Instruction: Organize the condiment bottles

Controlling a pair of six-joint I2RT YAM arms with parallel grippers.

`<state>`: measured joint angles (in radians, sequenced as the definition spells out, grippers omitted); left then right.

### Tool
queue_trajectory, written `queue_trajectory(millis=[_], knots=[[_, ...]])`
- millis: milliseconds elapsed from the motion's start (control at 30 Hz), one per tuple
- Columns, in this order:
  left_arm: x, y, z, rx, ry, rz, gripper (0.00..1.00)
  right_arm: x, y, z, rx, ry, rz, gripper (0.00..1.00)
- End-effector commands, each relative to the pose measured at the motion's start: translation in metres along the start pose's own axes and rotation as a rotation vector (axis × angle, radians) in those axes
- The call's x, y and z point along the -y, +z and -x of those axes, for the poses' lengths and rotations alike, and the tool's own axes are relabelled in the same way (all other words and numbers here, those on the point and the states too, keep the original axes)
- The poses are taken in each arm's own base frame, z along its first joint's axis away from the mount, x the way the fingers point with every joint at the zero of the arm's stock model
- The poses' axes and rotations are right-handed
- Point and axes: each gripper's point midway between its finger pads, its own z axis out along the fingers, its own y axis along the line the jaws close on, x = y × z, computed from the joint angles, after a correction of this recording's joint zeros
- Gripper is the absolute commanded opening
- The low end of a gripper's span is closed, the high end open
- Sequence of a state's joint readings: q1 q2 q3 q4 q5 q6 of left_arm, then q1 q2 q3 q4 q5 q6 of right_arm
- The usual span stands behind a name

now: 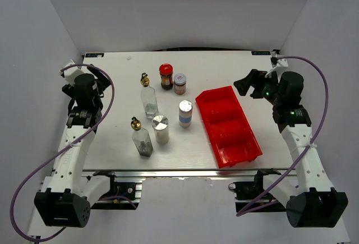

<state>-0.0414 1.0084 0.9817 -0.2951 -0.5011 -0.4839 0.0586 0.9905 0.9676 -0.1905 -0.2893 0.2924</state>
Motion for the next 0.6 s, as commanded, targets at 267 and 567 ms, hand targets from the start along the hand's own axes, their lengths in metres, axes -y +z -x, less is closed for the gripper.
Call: queue_trajectory(millis=[267, 567], knots=[[-0.006, -0.008, -0.018, -0.018, -0.046, -0.026, 0.98, -0.158, 0.031, -0.011, -0.007, -0.400, 0.570, 0.89], [-0.015, -0.005, -0.026, -0.017, -0.067, 0.021, 0.98, -0.268, 0.099, -0.037, 0.072, -0.514, 0.739, 0.89]])
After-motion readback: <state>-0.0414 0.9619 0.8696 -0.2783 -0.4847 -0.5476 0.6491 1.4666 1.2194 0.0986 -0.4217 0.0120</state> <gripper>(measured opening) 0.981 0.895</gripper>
